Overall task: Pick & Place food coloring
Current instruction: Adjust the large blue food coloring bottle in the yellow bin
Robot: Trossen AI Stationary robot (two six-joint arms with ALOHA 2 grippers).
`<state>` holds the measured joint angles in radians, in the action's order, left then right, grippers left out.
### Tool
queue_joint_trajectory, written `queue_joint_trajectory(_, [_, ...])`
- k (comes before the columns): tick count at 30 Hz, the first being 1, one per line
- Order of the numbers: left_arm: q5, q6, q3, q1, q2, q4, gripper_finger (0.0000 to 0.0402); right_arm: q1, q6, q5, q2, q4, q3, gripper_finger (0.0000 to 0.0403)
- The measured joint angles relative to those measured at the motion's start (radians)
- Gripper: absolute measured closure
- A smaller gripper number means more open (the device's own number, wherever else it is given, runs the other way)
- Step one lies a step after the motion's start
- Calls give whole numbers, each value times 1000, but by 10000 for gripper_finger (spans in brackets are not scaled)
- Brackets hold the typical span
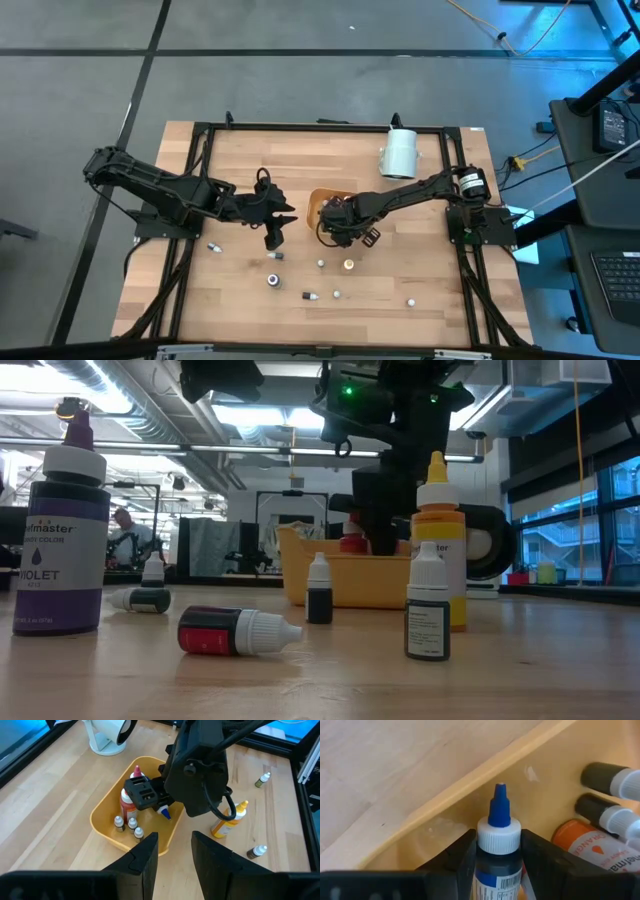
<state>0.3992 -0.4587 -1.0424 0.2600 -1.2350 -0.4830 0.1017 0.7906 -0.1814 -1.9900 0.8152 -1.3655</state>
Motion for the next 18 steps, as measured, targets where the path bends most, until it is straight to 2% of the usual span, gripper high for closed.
queue_joint_trajectory(4, [0,0,0,0,0,0,288,0,0,0,0,-1,0,254])
queue_joint_trajectory(11, [0,0,0,0,0,0,288,-1,0,-1,2,-1,-1,299])
queue_joint_trajectory(18, [0,0,0,0,0,0,288,-1,-1,-1,3,-2,-1,279])
